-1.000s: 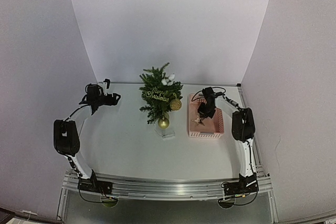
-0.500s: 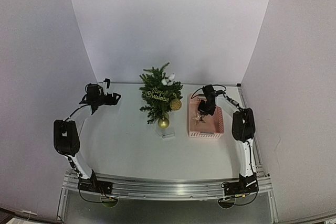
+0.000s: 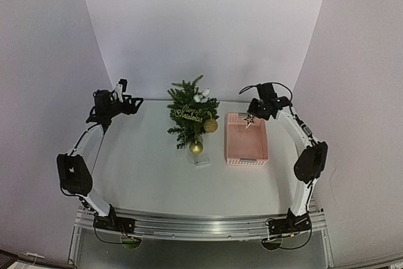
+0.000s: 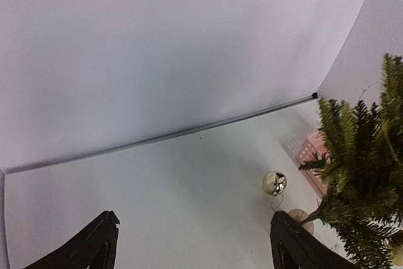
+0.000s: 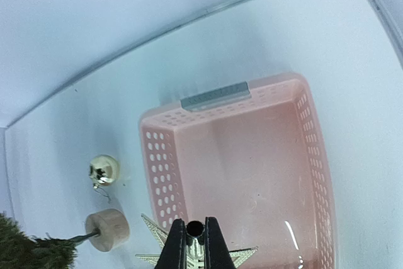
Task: Decorate the small christmas tree
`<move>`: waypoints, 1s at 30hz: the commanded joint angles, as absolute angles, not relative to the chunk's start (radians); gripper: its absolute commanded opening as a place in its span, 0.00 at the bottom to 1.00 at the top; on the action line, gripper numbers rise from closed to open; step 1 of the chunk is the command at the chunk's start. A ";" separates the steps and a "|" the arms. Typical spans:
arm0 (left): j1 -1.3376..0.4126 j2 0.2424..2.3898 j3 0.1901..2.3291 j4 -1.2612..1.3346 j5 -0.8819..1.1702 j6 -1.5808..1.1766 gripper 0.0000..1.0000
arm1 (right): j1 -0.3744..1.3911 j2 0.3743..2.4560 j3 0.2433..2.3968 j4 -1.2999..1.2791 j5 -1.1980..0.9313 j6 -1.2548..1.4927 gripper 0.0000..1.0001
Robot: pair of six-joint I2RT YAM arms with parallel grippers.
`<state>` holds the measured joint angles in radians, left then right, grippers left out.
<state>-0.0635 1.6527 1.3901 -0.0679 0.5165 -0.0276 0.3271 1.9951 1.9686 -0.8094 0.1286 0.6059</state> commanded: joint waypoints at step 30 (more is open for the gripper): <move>-0.454 1.589 1.557 0.408 0.817 -0.111 0.91 | 0.769 1.885 1.962 0.442 0.197 0.878 0.00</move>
<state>-0.4584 1.5662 1.5257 0.3436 0.8791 -0.1099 0.7592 1.8945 1.9052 0.3011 0.1962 0.8613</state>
